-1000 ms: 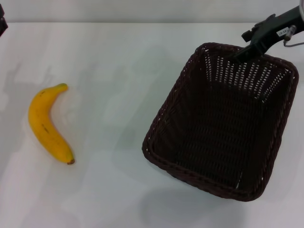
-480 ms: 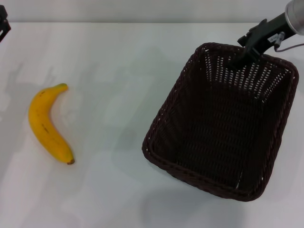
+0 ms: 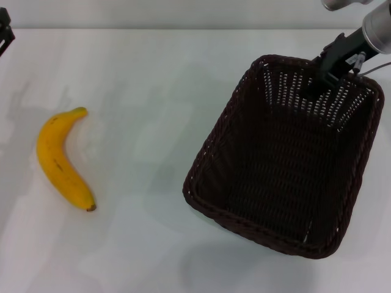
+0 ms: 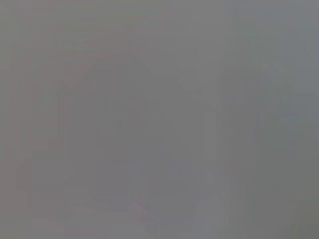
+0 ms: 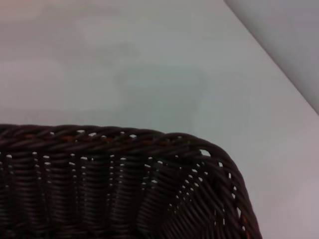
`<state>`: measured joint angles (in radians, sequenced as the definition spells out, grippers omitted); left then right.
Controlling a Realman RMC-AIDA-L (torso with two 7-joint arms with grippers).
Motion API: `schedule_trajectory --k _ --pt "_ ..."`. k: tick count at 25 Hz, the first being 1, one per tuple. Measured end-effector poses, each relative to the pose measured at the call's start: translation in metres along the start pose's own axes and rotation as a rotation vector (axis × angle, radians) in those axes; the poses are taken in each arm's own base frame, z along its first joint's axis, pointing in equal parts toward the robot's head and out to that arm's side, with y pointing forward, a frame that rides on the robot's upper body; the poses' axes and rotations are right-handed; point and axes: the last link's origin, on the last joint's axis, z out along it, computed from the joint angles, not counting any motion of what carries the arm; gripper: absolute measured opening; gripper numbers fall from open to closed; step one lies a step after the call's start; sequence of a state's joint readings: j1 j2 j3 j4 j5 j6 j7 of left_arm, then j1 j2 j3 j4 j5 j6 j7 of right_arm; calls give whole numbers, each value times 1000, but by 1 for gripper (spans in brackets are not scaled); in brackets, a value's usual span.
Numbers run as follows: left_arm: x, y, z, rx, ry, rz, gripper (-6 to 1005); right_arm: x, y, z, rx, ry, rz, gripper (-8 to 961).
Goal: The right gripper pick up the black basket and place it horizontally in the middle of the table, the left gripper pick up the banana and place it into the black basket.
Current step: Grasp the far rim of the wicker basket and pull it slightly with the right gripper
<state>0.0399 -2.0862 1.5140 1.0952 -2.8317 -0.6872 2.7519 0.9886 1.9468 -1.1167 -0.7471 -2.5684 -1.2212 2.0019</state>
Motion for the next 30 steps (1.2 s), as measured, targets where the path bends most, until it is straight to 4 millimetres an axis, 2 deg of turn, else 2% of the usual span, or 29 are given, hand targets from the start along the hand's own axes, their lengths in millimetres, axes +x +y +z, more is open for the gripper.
schedule_trajectory --k 10,15,21,30 --pt "0 0 1 -2 1 2 880 2 2 0 -6 22 -11 748" --pt "1 0 1 -2 2 2 880 1 1 -1 0 18 -7 630" --pt "0 0 0 0 0 2 880 -2 2 -2 6 13 -14 433" --pt "0 -2 0 3 0 2 879 -2 8 -3 18 52 9 335"
